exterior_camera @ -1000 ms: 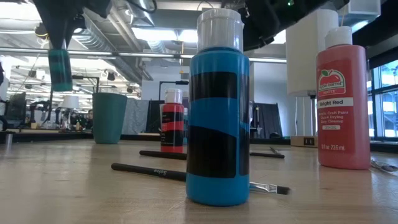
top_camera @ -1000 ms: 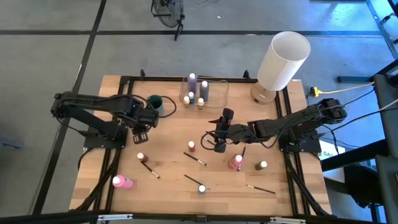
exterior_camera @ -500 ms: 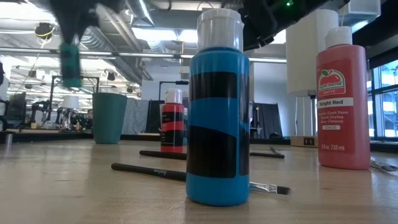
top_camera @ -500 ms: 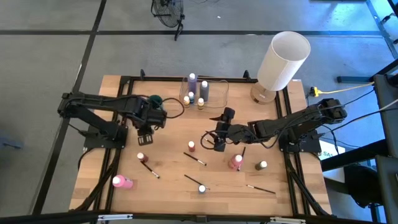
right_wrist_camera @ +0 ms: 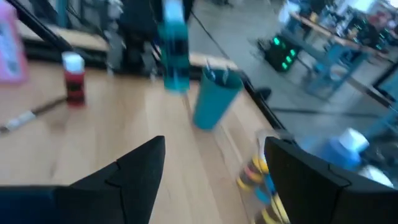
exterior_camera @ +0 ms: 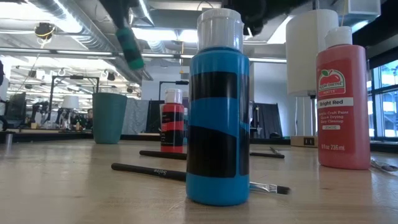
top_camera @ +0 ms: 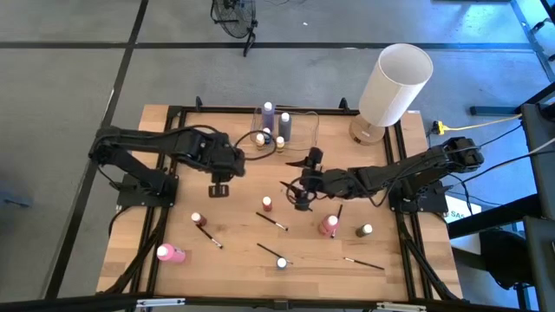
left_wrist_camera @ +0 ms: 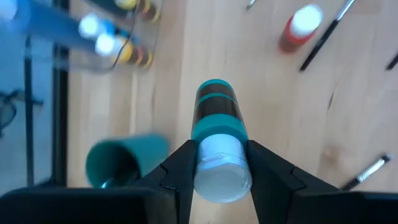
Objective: Pick & Place Paint Supplies
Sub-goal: Put the green paint bottle into the transparent bin
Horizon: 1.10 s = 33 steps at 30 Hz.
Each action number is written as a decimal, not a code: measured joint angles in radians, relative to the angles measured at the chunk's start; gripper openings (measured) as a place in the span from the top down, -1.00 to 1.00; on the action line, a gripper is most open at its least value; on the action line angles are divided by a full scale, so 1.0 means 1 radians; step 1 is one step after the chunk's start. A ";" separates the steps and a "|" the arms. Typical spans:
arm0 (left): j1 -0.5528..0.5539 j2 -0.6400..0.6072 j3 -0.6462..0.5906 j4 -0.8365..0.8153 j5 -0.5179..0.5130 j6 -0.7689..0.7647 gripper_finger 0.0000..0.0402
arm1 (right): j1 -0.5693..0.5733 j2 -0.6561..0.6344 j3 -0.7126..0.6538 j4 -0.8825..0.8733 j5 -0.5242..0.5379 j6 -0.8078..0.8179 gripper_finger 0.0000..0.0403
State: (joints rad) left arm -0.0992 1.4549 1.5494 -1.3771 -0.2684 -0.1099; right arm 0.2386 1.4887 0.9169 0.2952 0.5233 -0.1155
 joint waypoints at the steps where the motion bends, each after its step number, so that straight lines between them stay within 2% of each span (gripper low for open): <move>1: -0.004 0.006 0.000 0.023 0.000 0.025 0.43 | 0.000 0.000 0.001 0.024 -0.001 0.010 -0.39; 6: -0.043 0.036 0.000 0.110 -0.029 0.106 0.43 | -0.002 0.000 0.001 0.034 -0.005 0.034 -0.39; 9: -0.066 0.046 0.000 0.146 -0.055 0.145 0.43 | -0.003 0.006 0.001 0.052 -0.057 0.034 -0.39; 12: -0.089 0.053 0.000 0.182 -0.082 0.168 0.43 | -0.004 0.011 0.001 0.055 -0.108 -0.018 -0.39; 19: -0.122 0.052 0.000 0.215 -0.163 0.167 0.43 | 0.004 0.032 0.000 0.074 -0.117 -0.099 -0.42; 28: -0.127 0.075 0.000 0.322 -0.159 0.149 0.42 | 0.005 0.056 0.000 0.129 -0.102 -0.184 -0.58; 33: -0.137 0.101 0.000 0.331 -0.159 0.165 0.42 | 0.004 0.076 0.001 0.131 -0.139 -0.188 -0.59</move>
State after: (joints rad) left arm -0.2363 1.5557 1.5490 -1.0456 -0.4272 0.0555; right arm 0.2424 1.5648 0.9182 0.4257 0.3843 -0.3035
